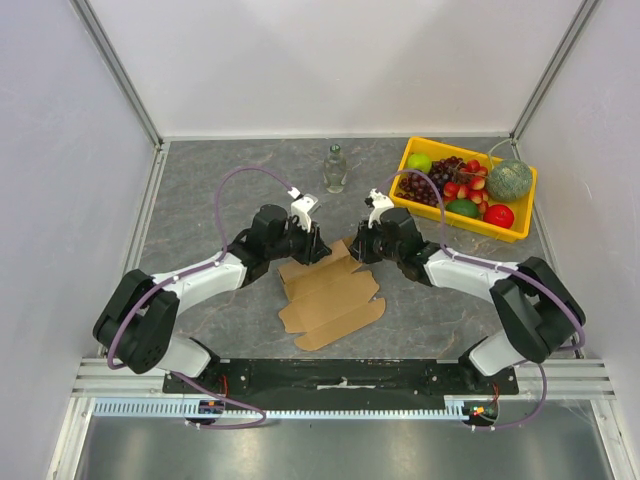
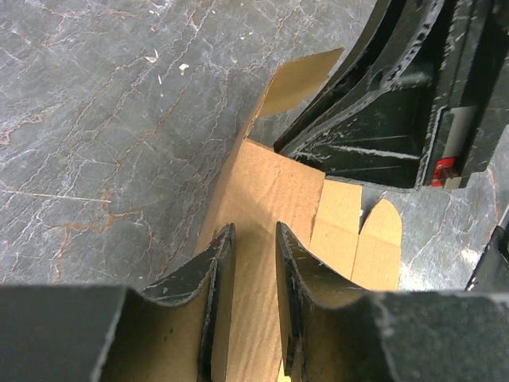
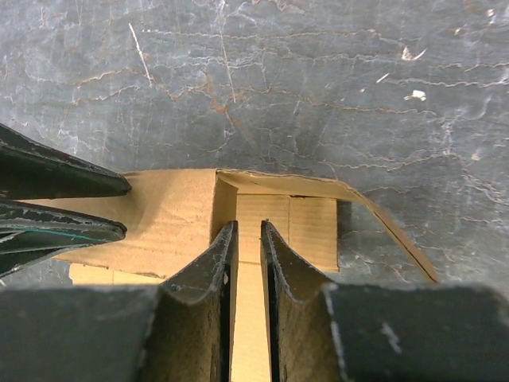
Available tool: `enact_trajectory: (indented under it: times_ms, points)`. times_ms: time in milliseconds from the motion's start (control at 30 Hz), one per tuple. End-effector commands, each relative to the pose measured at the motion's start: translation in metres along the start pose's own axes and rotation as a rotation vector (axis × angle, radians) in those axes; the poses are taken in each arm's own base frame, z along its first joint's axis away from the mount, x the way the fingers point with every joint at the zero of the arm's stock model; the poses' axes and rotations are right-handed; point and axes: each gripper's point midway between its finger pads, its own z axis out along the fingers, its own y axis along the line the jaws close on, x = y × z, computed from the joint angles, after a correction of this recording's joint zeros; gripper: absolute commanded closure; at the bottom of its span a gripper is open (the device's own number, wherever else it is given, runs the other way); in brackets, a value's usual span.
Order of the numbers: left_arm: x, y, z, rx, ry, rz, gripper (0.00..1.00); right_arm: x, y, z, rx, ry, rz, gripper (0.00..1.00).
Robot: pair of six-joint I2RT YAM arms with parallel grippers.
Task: Fold the paper box
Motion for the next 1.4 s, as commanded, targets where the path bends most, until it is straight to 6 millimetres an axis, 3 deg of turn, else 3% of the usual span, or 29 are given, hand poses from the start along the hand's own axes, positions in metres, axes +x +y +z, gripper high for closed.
enact_trajectory:
  times_ms: [0, 633, 1000, 1367]
  points:
    - [-0.003, 0.000, -0.001, -0.005, -0.012, 0.048, 0.67, -0.010, 0.018, 0.006, -0.095, -0.024, 0.015, 0.77]
    - [0.004, -0.004, 0.001, 0.003, 0.005, 0.053, 0.68, 0.005, 0.044, 0.000, -0.383, -0.052, 0.332, 0.80]
    - [0.014, -0.009, -0.002, 0.007, 0.020, 0.069, 0.69, -0.003, 0.052, -0.014, -0.540, -0.102, 0.458, 0.82]
    - [0.022, -0.017, 0.002, 0.020, 0.039, 0.083, 0.70, -0.011, 0.055, -0.018, -0.588, -0.125, 0.485, 0.83]
